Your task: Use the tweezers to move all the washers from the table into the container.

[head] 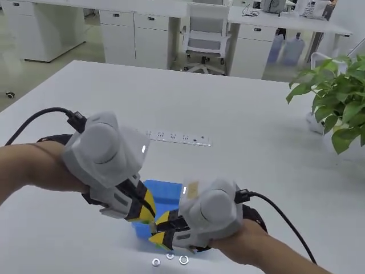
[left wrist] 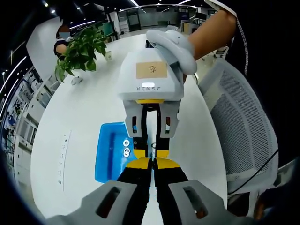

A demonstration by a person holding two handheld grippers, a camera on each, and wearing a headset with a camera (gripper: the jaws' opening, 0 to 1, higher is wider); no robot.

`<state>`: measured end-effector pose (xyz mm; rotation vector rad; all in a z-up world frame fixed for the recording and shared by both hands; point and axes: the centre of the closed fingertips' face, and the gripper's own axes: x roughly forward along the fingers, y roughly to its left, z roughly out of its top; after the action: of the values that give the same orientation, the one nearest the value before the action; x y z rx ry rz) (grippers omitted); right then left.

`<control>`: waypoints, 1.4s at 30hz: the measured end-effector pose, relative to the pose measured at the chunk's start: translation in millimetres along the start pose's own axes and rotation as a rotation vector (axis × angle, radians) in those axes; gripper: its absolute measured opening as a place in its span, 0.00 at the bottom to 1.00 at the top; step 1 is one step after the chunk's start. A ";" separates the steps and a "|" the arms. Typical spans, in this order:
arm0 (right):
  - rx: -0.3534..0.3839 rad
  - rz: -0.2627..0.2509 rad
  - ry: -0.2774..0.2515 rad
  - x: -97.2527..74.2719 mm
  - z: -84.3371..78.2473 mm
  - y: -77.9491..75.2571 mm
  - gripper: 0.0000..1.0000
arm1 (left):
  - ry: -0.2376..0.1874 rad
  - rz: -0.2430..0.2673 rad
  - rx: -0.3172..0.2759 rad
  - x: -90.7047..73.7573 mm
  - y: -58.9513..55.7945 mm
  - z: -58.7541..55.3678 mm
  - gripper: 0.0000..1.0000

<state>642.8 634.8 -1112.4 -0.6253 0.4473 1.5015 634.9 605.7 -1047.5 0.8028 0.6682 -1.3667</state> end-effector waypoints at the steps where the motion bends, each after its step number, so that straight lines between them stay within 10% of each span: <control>1: 0.002 0.004 0.003 1.4 -1.8 1.8 0.12 | 0.002 -0.002 -0.001 1.2 -0.9 -0.9 0.05; 42: 0.049 0.067 0.040 23.6 -34.0 23.3 0.13 | -0.001 -0.061 -0.050 33.5 -17.0 -19.3 0.05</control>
<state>624.2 630.8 -1155.9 -0.6077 0.5389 1.5395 622.2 601.7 -1087.5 0.7469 0.7292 -1.4001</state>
